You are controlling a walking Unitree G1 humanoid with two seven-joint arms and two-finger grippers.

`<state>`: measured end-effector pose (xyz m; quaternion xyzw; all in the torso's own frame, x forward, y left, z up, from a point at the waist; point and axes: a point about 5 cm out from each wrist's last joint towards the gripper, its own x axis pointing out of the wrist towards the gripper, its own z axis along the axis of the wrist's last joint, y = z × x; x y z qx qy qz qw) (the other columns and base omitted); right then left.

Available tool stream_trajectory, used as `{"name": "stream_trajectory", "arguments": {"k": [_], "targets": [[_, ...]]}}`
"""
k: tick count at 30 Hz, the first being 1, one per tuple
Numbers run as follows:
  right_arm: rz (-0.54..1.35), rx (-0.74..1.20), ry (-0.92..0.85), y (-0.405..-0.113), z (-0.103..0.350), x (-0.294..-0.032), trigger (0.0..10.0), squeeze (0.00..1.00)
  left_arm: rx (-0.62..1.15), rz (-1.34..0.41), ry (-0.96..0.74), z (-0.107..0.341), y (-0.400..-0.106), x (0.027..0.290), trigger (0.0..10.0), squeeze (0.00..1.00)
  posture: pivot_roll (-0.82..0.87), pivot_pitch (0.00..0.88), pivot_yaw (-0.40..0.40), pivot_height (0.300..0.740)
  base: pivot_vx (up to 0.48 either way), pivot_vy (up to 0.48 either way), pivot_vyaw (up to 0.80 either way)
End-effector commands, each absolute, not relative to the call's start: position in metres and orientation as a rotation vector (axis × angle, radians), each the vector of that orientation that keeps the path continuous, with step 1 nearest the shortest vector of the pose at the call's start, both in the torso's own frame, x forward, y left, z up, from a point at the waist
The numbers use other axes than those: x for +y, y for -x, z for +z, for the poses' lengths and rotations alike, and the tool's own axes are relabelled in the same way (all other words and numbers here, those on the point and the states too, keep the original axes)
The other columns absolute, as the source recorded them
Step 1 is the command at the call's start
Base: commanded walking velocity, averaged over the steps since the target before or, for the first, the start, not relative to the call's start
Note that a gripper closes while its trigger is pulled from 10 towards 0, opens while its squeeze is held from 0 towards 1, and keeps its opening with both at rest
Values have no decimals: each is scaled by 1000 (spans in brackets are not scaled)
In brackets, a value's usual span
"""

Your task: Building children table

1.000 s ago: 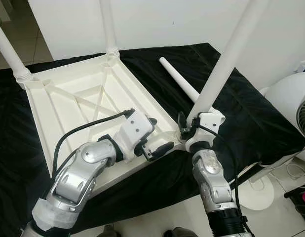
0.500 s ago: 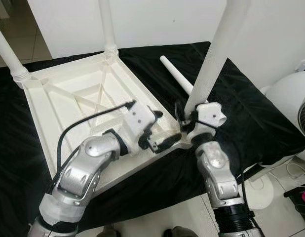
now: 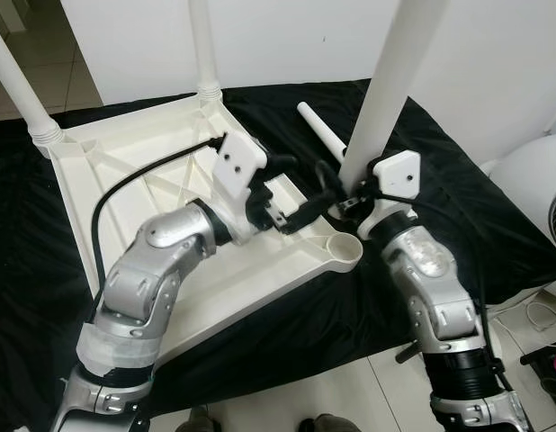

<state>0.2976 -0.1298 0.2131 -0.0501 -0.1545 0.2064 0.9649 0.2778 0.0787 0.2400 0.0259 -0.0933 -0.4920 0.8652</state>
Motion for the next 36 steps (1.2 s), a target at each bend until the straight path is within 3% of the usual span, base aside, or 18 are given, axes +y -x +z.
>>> {"name": "stream_trajectory", "arguments": {"k": [1,7,17,36], "targets": [[406,-307,81,-300,215,-134,10000,0,-210,-979,-43,244,-281,81,10000,0,-95,18,4,740,0,0,0],[381,-258,40,-300,213,-141,10000,0,-211,-987,-53,246,-281,84,10000,0,-97,21,8,740,0,0,0],[537,-113,121,-293,194,-140,10000,0,-247,-1014,-30,258,-280,81,10000,0,-97,25,15,740,0,0,0],[694,-36,226,-289,196,-136,10000,0,-377,-1210,-24,294,-259,44,10000,0,-105,26,14,740,0,0,0]]}}
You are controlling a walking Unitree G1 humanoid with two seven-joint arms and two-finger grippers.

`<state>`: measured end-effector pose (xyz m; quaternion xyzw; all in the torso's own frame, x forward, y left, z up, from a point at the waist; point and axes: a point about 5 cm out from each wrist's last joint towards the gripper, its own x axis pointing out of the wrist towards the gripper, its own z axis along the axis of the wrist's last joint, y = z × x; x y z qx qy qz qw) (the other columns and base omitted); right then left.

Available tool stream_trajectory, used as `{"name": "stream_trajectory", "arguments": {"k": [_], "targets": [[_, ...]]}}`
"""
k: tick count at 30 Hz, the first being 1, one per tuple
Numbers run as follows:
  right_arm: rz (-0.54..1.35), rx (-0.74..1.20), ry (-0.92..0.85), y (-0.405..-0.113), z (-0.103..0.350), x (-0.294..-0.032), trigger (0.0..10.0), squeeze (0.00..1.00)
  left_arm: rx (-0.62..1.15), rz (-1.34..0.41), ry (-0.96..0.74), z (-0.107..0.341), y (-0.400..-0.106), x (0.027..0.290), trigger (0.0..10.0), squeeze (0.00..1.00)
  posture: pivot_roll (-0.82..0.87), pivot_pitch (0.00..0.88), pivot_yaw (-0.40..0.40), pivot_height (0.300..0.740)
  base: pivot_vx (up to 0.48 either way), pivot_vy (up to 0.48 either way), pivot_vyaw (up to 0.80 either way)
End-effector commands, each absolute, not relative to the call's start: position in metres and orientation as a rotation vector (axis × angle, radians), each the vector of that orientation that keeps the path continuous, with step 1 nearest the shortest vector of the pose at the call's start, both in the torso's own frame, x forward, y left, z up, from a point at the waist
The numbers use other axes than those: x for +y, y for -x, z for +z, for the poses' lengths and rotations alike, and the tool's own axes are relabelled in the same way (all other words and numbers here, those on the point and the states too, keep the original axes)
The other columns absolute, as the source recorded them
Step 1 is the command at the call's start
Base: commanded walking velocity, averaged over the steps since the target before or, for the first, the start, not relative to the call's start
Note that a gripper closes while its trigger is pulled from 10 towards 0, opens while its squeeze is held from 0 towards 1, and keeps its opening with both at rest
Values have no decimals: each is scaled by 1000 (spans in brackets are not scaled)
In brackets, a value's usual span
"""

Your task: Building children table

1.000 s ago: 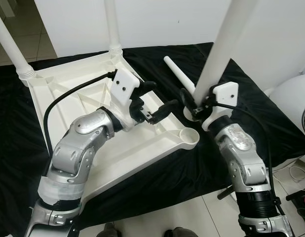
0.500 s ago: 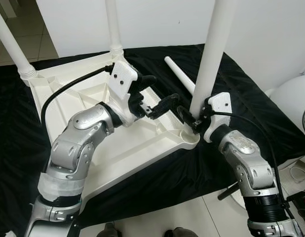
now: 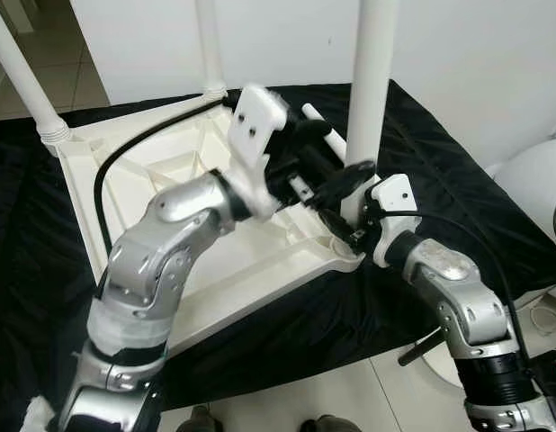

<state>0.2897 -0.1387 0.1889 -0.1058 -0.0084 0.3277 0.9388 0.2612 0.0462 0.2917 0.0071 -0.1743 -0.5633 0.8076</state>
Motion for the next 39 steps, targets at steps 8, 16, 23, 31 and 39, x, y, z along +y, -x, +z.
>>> {"name": "stream_trajectory", "arguments": {"k": [8,16,23,31,39], "targets": [[776,-37,318,-291,201,-135,10000,0,-356,-1138,-36,302,-268,42,10000,0,-94,19,13,740,0,0,0],[784,-40,359,-292,204,-138,10000,0,-288,-1013,-65,300,-283,44,10000,0,-92,44,18,740,0,0,0],[797,-18,373,-290,201,-140,10000,0,-279,-1045,-5,306,-280,41,10000,0,-93,30,16,740,0,0,0],[825,-6,397,-290,199,-141,10000,0,-212,-1135,138,314,-276,38,10000,0,-94,18,20,740,0,0,0],[810,-16,405,-295,201,-142,10000,0,-252,-1150,232,329,-269,39,6000,0,-84,20,26,740,0,0,0]]}}
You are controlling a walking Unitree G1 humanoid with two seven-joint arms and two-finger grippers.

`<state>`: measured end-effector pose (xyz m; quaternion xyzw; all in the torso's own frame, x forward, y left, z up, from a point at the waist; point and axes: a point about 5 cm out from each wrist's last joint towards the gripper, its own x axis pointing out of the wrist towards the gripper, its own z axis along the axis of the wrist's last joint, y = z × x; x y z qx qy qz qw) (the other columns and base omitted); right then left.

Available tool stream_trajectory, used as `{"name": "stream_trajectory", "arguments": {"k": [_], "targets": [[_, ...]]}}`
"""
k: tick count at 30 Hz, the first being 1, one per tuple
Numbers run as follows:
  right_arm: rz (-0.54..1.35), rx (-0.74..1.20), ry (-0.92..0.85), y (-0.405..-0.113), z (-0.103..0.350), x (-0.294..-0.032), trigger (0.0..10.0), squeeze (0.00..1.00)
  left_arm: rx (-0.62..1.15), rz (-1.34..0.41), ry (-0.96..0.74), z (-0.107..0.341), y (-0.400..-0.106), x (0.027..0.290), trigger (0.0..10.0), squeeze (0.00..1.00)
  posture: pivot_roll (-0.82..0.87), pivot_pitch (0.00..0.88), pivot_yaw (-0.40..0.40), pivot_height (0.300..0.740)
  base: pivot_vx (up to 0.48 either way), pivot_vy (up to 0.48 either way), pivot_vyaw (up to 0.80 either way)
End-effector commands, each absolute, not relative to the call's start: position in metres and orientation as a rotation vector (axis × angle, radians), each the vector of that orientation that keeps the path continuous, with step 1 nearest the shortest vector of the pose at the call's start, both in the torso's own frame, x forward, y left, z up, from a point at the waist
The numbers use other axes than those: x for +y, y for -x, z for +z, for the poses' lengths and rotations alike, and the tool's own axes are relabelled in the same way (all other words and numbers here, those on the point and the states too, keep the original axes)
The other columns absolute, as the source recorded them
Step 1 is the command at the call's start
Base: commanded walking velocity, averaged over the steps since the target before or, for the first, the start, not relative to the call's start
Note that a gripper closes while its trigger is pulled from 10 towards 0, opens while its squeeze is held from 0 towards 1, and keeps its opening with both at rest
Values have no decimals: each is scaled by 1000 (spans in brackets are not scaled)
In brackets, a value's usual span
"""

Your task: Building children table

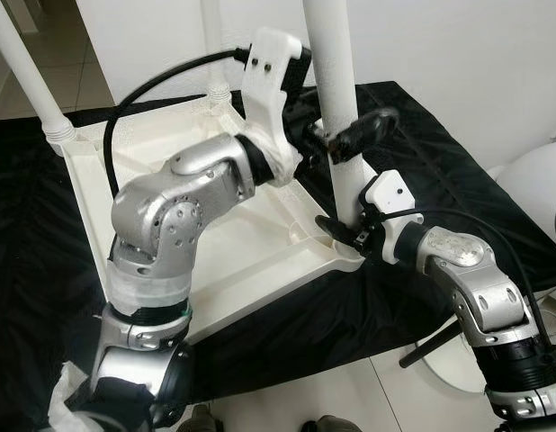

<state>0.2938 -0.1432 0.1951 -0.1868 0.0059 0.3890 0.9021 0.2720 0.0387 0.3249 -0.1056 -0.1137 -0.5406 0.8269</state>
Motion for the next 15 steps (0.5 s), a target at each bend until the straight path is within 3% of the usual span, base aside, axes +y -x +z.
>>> {"name": "stream_trajectory", "arguments": {"k": [1,3,4,5,6,15], "targets": [[810,-16,405,-295,201,-142,10000,0,-252,-1150,232,329,-269,39,6000,0,-84,20,26,740,0,0,0],[810,-16,405,-295,201,-142,10000,0,-252,-1150,232,329,-269,39,6000,0,-84,20,26,740,0,0,0],[807,-16,407,-296,201,-143,10000,0,-253,-1136,248,329,-274,40,1569,0,-86,19,26,740,0,0,0],[807,-16,407,-296,201,-143,10000,0,-253,-1136,248,329,-274,40,1569,0,-86,19,26,740,0,0,0],[804,-18,408,-296,201,-143,10000,0,-255,-1120,264,329,-280,40,0,0,-87,17,25,740,0,0,0],[806,-18,416,-297,203,-144,10000,0,-246,-1090,294,333,-285,41,0,0,-89,17,21,740,0,0,0]]}}
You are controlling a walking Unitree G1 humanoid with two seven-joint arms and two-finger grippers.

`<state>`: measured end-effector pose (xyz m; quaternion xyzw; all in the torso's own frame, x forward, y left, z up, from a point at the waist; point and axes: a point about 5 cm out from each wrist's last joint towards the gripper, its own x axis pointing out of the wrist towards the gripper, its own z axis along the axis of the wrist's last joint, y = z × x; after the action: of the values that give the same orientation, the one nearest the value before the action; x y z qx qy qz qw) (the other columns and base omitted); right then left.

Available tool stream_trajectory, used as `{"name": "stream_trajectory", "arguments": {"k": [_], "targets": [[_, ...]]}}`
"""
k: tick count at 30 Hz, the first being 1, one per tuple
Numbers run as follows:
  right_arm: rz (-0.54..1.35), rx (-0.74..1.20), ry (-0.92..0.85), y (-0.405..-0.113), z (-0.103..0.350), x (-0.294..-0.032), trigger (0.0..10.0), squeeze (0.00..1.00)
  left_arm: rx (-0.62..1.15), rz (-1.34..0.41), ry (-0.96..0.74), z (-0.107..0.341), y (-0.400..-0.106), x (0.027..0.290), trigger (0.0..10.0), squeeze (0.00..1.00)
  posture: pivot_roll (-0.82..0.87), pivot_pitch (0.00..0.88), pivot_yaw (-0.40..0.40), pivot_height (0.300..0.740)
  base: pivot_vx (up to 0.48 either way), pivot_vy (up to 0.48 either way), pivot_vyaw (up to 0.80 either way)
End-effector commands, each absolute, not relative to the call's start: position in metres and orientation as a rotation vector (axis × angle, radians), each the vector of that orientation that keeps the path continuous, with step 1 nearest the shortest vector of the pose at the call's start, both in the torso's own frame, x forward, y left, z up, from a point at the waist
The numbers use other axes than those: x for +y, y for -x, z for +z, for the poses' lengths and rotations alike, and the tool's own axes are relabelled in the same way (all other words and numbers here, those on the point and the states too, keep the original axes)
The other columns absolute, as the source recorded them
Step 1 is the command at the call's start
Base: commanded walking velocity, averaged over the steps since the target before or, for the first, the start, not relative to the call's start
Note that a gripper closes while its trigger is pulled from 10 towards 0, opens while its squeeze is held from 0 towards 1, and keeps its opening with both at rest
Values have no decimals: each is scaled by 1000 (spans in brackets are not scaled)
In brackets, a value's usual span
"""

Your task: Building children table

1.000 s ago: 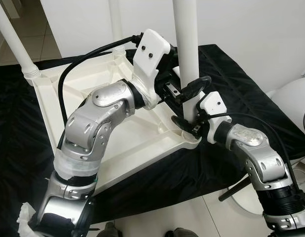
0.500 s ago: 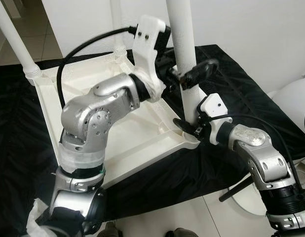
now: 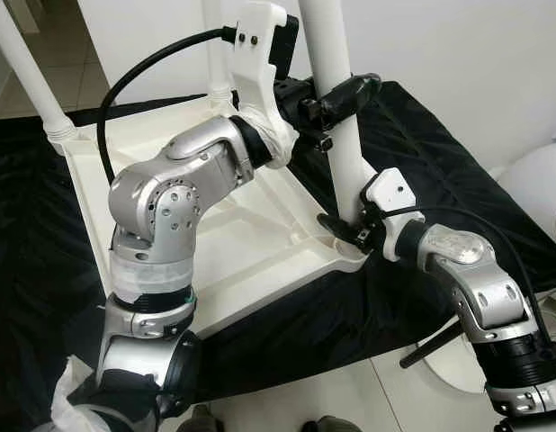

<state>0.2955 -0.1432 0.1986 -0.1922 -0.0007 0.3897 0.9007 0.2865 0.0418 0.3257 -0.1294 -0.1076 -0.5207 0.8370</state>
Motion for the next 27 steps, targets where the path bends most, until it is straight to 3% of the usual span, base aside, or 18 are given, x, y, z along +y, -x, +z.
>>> {"name": "stream_trajectory", "arguments": {"k": [1,5,6,8,9,10,11,25,26,27], "targets": [[806,-18,416,-297,203,-144,10000,0,-246,-1090,294,333,-285,41,0,0,-89,17,21,740,0,0,0],[800,-20,413,-299,203,-144,10000,0,-250,-1074,289,335,-284,41,0,0,-88,17,19,740,0,0,0],[794,-20,400,-299,203,-144,10000,0,-251,-1054,269,335,-284,41,10000,0,-87,15,17,740,0,0,0],[781,-19,374,-300,203,-144,10000,0,-234,-1021,260,335,-286,41,10000,0,-86,13,16,740,0,0,0],[764,-25,352,-302,203,-144,10000,855,-214,-993,258,335,-289,41,10000,0,-87,12,15,740,0,0,0],[764,-25,352,-302,203,-144,10000,855,-214,-993,258,335,-289,41,10000,0,-87,12,15,740,0,0,0],[753,-30,328,-303,204,-144,10000,1000,-197,-971,254,336,-291,40,10000,0,-88,11,15,740,0,0,0],[520,-150,222,-312,209,-132,10000,1000,-180,-811,199,352,-308,26,10000,0,-85,3,14,740,0,0,0],[483,-153,218,-316,208,-128,10000,537,-180,-774,177,353,-313,21,10000,0,-84,2,14,740,0,0,0],[483,-153,218,-316,208,-128,10000,537,-180,-774,177,353,-313,21,10000,0,-84,2,14,740,0,0,0]]}}
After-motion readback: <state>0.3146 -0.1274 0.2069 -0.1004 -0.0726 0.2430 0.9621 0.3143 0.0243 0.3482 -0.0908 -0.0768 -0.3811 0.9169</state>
